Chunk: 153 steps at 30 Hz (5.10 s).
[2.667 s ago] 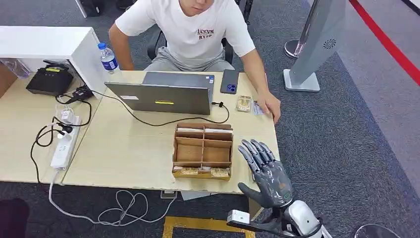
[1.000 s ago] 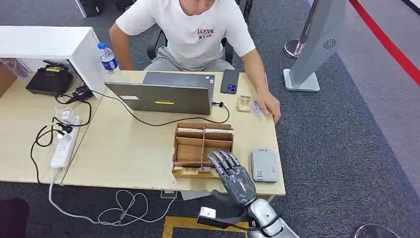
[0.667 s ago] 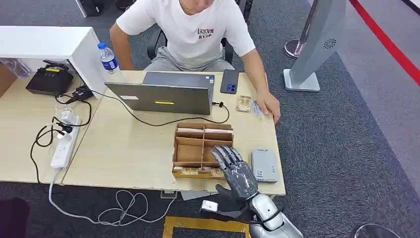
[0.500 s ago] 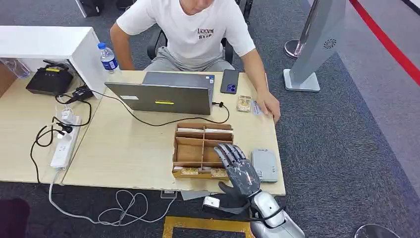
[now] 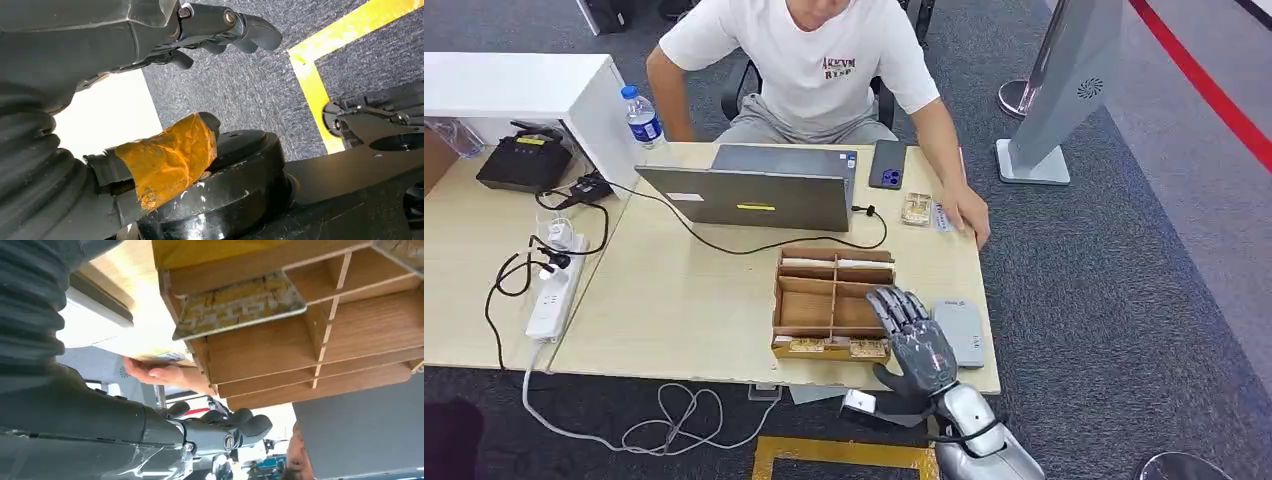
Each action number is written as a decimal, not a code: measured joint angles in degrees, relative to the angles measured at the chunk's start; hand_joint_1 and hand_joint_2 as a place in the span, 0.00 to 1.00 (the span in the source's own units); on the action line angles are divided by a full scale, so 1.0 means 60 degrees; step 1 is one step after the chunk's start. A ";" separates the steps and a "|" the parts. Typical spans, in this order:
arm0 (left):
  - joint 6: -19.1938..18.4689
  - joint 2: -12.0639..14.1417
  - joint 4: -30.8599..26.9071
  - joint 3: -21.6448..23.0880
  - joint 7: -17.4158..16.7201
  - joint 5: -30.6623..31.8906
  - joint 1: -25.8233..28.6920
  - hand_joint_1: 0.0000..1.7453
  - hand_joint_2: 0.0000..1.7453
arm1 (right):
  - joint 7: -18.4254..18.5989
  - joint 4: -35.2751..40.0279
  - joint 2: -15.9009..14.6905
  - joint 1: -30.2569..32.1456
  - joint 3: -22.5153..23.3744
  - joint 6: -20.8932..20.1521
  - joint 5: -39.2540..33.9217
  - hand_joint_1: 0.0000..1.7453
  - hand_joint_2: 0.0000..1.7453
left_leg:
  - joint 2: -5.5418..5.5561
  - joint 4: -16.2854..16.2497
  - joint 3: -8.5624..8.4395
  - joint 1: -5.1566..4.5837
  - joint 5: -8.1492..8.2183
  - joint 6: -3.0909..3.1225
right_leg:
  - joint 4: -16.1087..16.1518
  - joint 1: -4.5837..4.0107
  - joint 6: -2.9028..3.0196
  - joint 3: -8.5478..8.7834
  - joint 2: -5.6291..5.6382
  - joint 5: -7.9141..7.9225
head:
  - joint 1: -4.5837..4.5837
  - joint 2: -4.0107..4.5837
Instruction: Pass the card to the sensor for recognition and then transmit it.
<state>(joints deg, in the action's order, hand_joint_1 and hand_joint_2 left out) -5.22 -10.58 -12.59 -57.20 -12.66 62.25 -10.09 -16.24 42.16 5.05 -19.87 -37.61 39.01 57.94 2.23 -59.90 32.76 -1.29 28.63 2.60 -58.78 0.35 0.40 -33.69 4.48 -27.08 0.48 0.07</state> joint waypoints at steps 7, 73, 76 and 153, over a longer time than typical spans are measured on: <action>0.0011 0.0000 0.0000 0.0000 0.0000 0.0000 0.0000 0.00 1.00 | -0.0015 -0.0011 0.0000 0.0142 0.0003 0.0000 -0.0004 0.00 1.00 | 0.0000 0.0000 0.0000 0.0000 0.0000 0.0000 | 0.0000 0.0000 0.0000 0.0000 0.0000 0.0000 | 0.0000 0.0000; -0.0015 0.0073 0.0000 0.0142 -0.0003 0.0273 -0.0080 0.00 1.00 | -0.0743 0.1985 -0.0204 -0.2486 0.0553 -0.4091 -0.5563 1.00 1.00 | -0.0027 -0.0001 -0.0002 0.0000 -0.0029 0.0001 | -0.0001 0.0000 0.0008 -0.0005 0.0017 0.0028 | 0.0000 0.0000; -0.0065 0.0073 0.0000 0.0149 -0.0018 0.0342 -0.0097 0.00 1.00 | -0.0700 0.1985 -0.0204 -0.2752 0.0637 -0.4185 -0.5730 1.00 1.00 | -0.0026 -0.0001 -0.0001 0.0000 -0.0029 0.0001 | -0.0001 0.0000 0.0008 -0.0004 0.0017 0.0028 | 0.0004 0.0000; 0.0911 0.0040 0.0055 -0.0776 0.0885 -0.1024 0.0220 0.00 1.00 | 0.0212 -0.3927 -0.3016 0.0435 0.8269 -0.3482 -0.9337 0.00 1.00 | 0.0089 -0.0004 0.0046 0.0022 -0.0019 0.0038 | 0.0044 -0.0023 -0.0026 -0.0002 -0.0084 0.0013 | 0.0000 0.0000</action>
<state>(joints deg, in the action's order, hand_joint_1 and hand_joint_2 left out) 0.24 -10.34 -12.26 -61.86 -7.34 56.11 -8.77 -14.97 18.60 -13.05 -17.26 12.00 18.12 1.92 2.77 -59.93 33.04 -1.16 28.52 2.83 -58.52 0.21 0.24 -33.70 3.98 -27.00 0.48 0.07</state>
